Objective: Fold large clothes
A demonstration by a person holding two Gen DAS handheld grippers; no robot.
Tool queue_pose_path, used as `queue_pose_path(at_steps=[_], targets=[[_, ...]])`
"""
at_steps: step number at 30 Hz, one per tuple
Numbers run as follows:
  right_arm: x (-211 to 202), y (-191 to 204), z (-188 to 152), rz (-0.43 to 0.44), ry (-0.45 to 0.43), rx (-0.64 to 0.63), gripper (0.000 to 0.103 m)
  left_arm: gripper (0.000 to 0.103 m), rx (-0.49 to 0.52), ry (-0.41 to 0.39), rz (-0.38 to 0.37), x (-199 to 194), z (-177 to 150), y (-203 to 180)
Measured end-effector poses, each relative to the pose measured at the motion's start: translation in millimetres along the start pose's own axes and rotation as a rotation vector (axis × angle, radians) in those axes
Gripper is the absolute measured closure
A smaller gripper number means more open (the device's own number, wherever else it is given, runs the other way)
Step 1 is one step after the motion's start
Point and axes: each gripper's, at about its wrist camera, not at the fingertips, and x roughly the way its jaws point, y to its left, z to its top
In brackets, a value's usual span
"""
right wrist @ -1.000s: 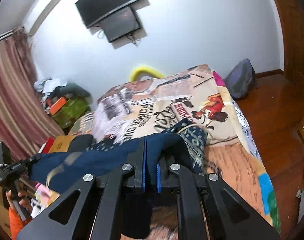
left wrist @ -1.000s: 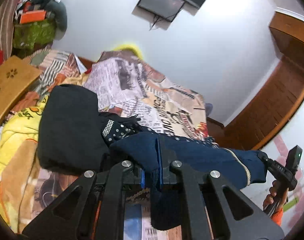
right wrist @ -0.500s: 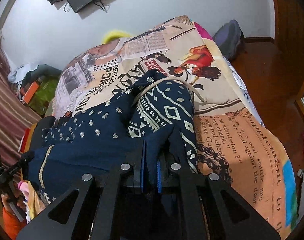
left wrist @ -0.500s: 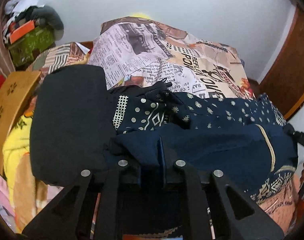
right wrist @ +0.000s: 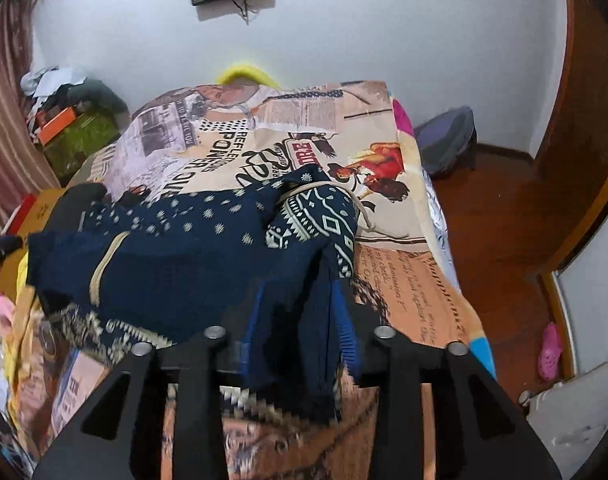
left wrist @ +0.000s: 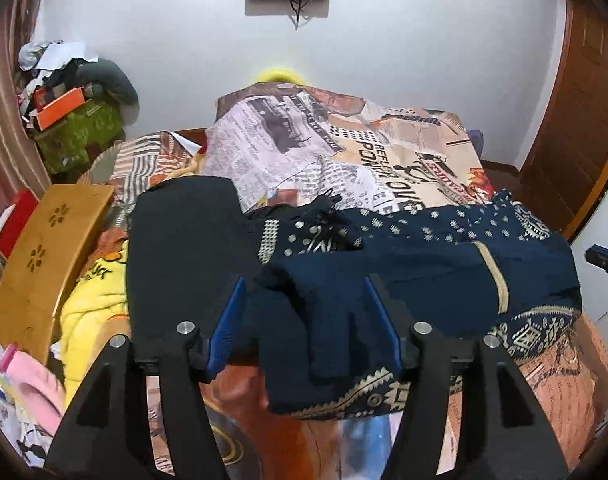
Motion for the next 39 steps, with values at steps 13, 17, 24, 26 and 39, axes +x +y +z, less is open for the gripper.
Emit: queue_pose_path(at_steps=[13,17,24,26,39], targets=[[8,14,-34,0.032,0.084,-0.017,0.064,0.042,0.055,0.175,0.077,26,-64,10],[26,18,-36,0.018,0.125,-0.024,0.064,0.042,0.065,0.198,0.084,42,-66,7],[54,32,-34,-0.013,0.171,-0.117,0.065,0.042,0.149,0.169,0.114,66,-43,-5],[59,36,-27,-0.014,0.171,-0.151,0.064,0.042,0.166,0.161,0.099,72,-33,-9],[104,1,83,0.014,0.063,0.124,0.065,0.039,-0.034,0.105,0.021,127,73,15]])
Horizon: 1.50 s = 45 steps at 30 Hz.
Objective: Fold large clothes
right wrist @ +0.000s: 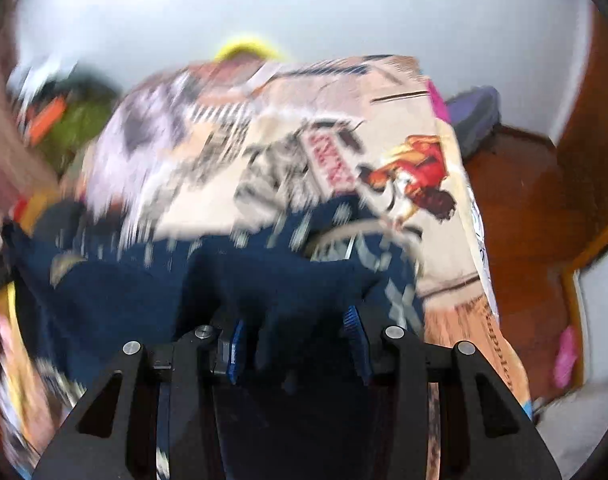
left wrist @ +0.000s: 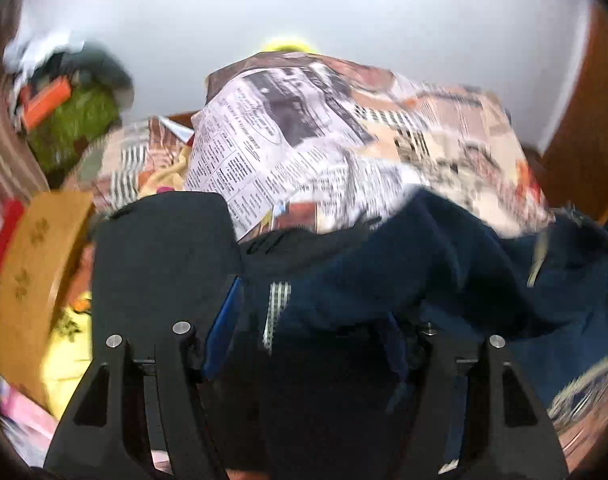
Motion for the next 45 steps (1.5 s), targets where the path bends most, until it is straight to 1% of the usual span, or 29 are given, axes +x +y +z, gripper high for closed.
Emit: queue_pose_path(at_steps=[1,3,4,7,11,15,19,24,26,29,33,36,38,40,42,43,44,45], targets=[[-4,-2,4,0.003,-0.027,0.030,0.065,0.039,-0.040,-0.017,-0.011,0,4,4],[-11,-1,7,0.019,-0.061,0.045,0.065,0.039,-0.100,-0.054,-0.011,-4,9,12],[-14,0,7,0.022,-0.069,0.040,0.065,0.039,-0.115,-0.059,-0.020,-5,9,15],[-19,8,3,0.017,-0.068,-0.002,0.064,0.039,-0.140,-0.043,-0.042,-7,1,17],[-24,23,-12,0.042,-0.035,-0.092,0.064,0.039,-0.117,-0.012,-0.048,-10,-17,11],[-27,37,-34,0.066,0.010,-0.169,0.064,0.039,-0.094,0.008,-0.090,-23,-38,1],[-33,51,-57,0.092,0.047,-0.227,0.064,0.039,-0.048,0.001,-0.131,-46,-59,-18],[-35,57,-80,0.104,0.093,-0.253,0.064,0.039,-0.007,0.000,-0.149,-64,-80,-37],[-31,56,-87,0.087,0.122,-0.251,0.064,0.039,0.017,0.006,-0.133,-67,-89,-43],[-28,49,-95,0.050,0.152,-0.242,0.064,0.039,0.056,0.021,-0.078,-66,-105,-45],[-33,38,-105,-0.002,0.150,-0.239,0.064,0.039,0.063,0.062,-0.009,-63,-128,-32],[-41,29,-108,-0.022,0.138,-0.224,0.064,0.039,0.019,0.095,0.023,-61,-145,-13],[-47,26,-111,-0.035,0.129,-0.212,0.064,0.039,-0.031,0.111,0.030,-62,-154,1],[-53,25,-112,-0.044,0.119,-0.205,0.064,0.039,-0.104,0.119,0.032,-65,-164,18],[-59,26,-112,-0.042,0.104,-0.202,0.064,0.039,-0.175,0.121,0.017,-68,-170,31],[-62,28,-112,-0.036,0.094,-0.200,0.064,0.039,-0.235,0.118,0.001,-69,-175,39],[-63,29,-112,-0.030,0.088,-0.199,0.064,0.039,-0.274,0.117,-0.016,-70,-179,44],[-65,31,-112,-0.019,0.081,-0.195,0.064,0.038,-0.323,0.117,-0.047,-71,-183,49]])
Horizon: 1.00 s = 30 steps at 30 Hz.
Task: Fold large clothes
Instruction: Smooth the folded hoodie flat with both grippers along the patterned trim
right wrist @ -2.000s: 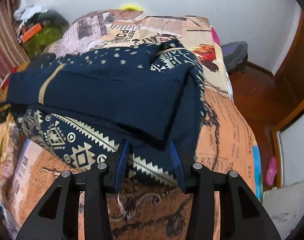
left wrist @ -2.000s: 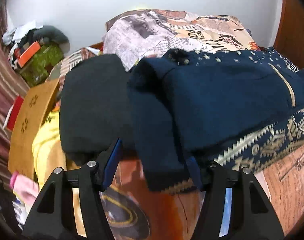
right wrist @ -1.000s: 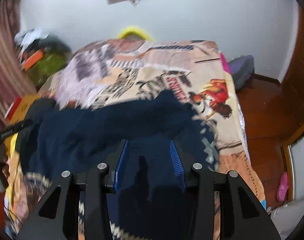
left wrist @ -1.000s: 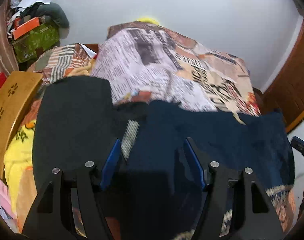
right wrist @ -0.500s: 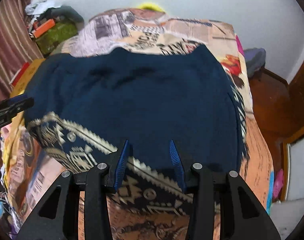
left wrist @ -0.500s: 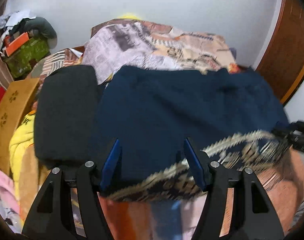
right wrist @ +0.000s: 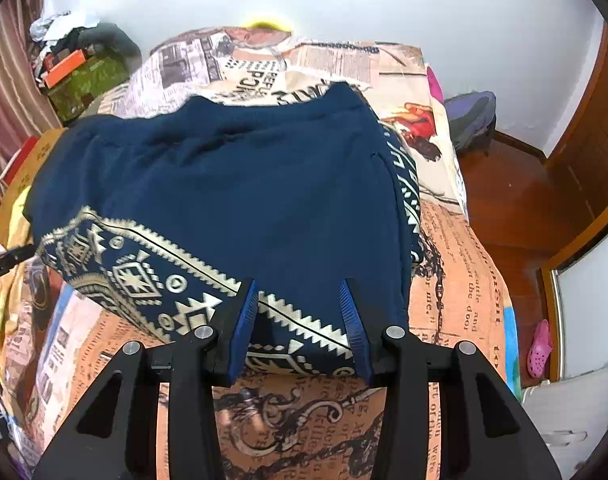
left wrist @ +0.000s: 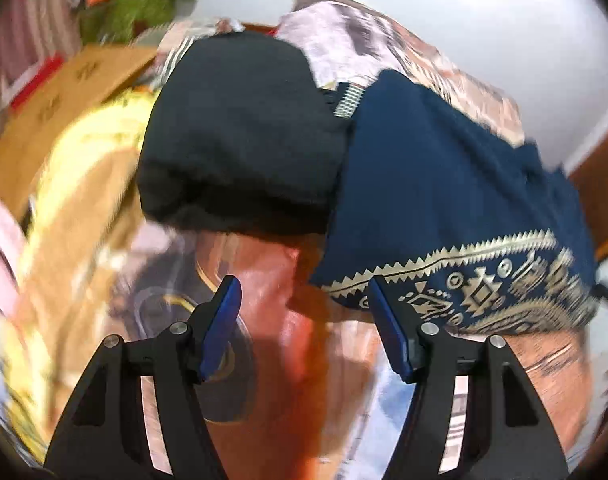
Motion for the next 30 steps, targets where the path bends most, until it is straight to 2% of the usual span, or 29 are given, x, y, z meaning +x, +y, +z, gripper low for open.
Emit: queue_pose_path(at_steps=[4,10,18,22,25,28,30], targets=[[0,8,1,0.036,-0.012,0.008,0.064,0.039,-0.146,0.020,-0.157,12,-9,8],[12,21,2,0.071,0.001,0.007,0.064,0.038,-0.244,0.058,-0.371,41,-21,0],[22,19,0,0.083,0.024,0.020,0.064,0.038,-0.324,-0.014,-0.488,70,-12,-2],[23,17,1,0.076,0.030,0.030,0.064,0.038,-0.310,-0.081,-0.510,65,4,-11],[22,17,2,0.086,0.036,0.049,0.064,0.039,-0.301,-0.080,-0.487,63,15,-20],[21,18,4,0.099,0.044,0.064,0.064,0.061,-0.258,-0.068,-0.423,57,26,-34],[18,19,5,0.102,0.048,0.066,0.064,0.071,-0.181,-0.093,-0.338,42,31,-50]])
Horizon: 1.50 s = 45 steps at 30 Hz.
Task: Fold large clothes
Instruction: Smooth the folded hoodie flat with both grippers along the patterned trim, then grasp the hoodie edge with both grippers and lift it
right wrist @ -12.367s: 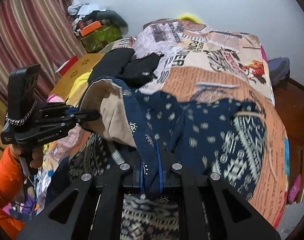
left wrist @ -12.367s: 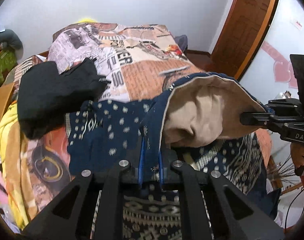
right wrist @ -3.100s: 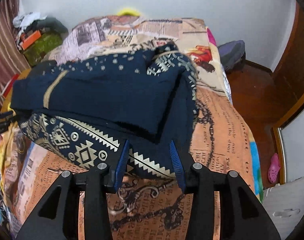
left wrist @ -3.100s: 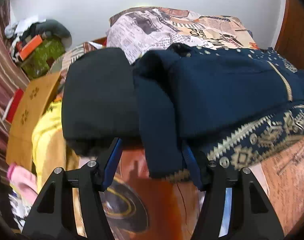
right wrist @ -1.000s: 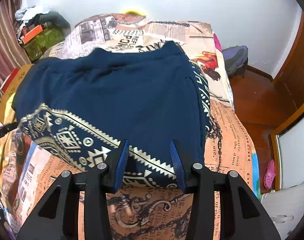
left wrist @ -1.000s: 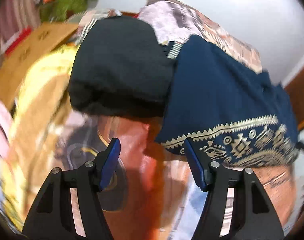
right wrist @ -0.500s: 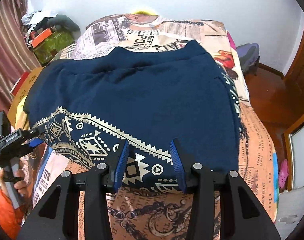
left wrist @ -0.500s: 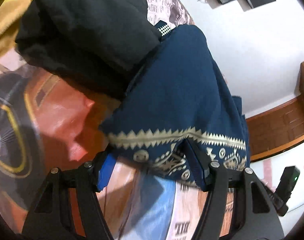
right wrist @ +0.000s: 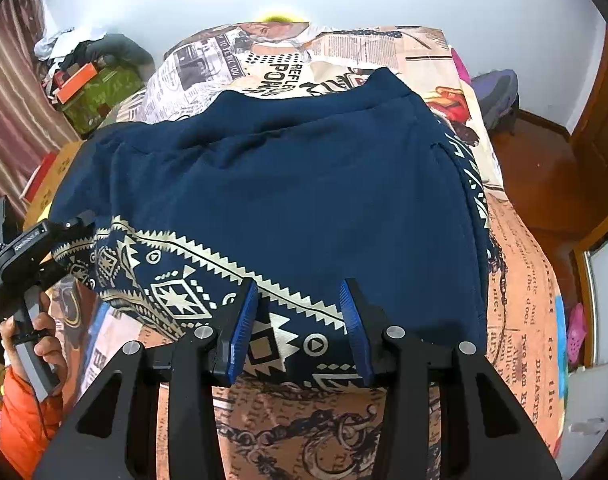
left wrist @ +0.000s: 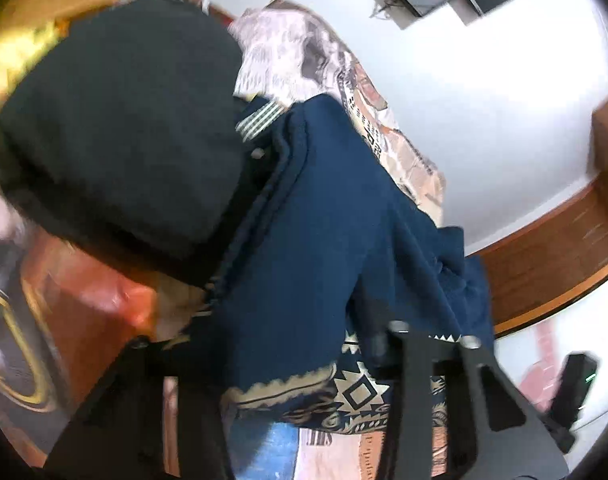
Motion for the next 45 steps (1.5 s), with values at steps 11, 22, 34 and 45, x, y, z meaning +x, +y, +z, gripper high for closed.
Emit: queue_pose_path(at_steps=[11,22,34,45], targets=[[-29,41,34,0.069,-0.078,-0.047,0.064,0.098,0.323,-0.260,0.092,-101,24,-104],[61,134,15,0.245,0.098,-0.150,0.051,0.098,0.401,-0.283,0.215,-118,10,-79],[50,99,7,0.256,0.106,-0.114,0.050,0.098,0.560,-0.240,0.152,-90,-17,-142],[-38,-42,-14,-0.044,-0.075,0.025,0.050,0.098,0.664,-0.049,-0.107,-27,-81,-245]])
